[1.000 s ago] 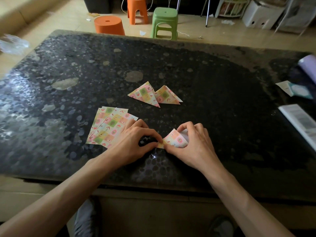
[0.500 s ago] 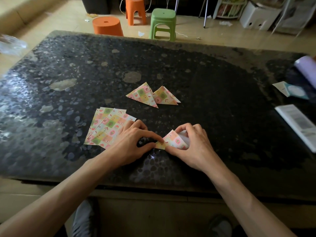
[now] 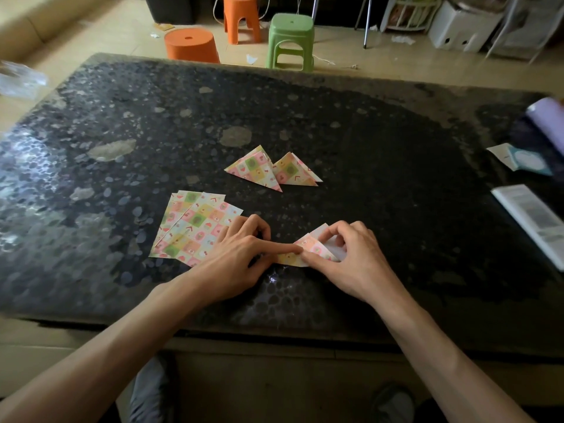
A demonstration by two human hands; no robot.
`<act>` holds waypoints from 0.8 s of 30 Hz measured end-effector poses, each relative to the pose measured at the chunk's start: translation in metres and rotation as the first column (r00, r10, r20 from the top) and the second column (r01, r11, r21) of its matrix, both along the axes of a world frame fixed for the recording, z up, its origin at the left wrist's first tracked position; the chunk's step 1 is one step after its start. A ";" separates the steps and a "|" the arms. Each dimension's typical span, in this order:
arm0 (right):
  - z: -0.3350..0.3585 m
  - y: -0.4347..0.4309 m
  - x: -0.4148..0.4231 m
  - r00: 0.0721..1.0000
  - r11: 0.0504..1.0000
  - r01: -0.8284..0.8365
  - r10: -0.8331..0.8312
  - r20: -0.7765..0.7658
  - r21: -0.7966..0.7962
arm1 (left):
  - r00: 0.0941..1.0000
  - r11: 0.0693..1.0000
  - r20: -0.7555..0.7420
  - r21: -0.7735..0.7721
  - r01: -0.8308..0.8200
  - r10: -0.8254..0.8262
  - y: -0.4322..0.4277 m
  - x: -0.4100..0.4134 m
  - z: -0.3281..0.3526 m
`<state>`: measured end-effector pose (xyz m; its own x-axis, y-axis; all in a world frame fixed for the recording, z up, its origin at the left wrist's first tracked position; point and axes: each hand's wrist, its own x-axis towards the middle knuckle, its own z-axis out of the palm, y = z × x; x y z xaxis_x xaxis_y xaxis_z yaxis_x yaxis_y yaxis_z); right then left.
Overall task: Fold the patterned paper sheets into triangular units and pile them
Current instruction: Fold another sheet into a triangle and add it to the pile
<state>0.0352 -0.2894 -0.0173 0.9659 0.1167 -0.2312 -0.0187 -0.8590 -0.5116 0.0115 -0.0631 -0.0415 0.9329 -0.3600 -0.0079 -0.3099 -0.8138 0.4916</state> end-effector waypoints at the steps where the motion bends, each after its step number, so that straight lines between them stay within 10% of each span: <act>1: 0.000 0.000 0.000 1.000 1.000 0.006 -0.006 0.005 -0.006 | 1.000 1.000 -0.002 -0.004 0.000 0.000 0.000 0.000 0.000; 24: -0.018 0.027 -0.022 0.974 0.980 0.113 -0.076 0.215 -0.162 | 0.996 0.999 -0.086 -0.045 -0.016 0.012 0.002 0.006 0.003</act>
<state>0.0127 -0.2624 -0.0350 0.9994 -0.0016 -0.0341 -0.0136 -0.9338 -0.3575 0.0176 -0.0608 -0.0389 0.9345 -0.3485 -0.0720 -0.2535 -0.7940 0.5526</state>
